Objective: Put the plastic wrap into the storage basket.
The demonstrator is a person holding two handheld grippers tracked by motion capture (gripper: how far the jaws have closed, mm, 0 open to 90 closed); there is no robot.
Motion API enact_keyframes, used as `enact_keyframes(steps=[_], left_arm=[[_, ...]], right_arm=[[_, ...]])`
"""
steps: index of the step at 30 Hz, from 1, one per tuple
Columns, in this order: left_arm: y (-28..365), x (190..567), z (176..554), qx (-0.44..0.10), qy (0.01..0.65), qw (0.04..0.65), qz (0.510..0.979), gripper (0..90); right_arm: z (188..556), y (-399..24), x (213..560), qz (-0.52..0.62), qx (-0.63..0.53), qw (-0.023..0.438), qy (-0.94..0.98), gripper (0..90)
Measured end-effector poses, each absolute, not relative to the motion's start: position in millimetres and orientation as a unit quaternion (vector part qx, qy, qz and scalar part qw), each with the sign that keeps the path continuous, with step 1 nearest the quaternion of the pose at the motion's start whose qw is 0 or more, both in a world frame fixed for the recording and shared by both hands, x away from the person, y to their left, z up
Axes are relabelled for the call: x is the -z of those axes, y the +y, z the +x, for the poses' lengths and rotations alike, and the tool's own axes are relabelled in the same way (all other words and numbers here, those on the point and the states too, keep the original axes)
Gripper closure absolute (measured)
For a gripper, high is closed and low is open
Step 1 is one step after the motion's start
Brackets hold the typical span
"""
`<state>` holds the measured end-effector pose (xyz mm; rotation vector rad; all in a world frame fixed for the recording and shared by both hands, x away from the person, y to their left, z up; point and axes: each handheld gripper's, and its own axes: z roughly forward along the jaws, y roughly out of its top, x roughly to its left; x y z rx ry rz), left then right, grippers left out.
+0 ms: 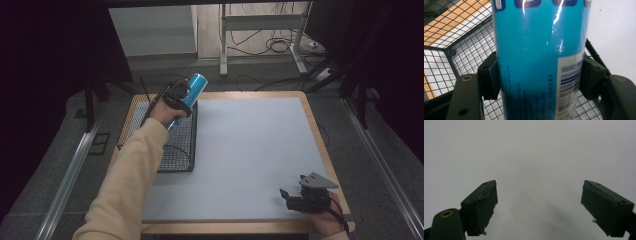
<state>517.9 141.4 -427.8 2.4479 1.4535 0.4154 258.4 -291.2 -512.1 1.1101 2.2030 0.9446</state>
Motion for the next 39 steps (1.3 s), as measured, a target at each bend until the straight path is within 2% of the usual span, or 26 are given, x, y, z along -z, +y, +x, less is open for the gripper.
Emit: enact_keyframes(steps=[20,24,37,39], left_arm=[[143,438,522,-0.166,0.512,0.113,0.835,30.6],[144,436,522,-0.17,0.514,0.124,0.832,29.7],[154,432,517,-0.158,0.527,0.139,0.823,8.9],[155,429,514,-0.158,0.527,0.15,0.821,8.2]], right_arm=[[257,-290,512,0.404,-0.345,0.249,0.81,13.8],[257,-290,512,0.404,-0.344,0.249,0.81,13.8],[258,-290,513,0.404,-0.343,0.247,0.811,13.8],[258,-290,513,0.404,-0.343,0.247,0.811,13.8]])
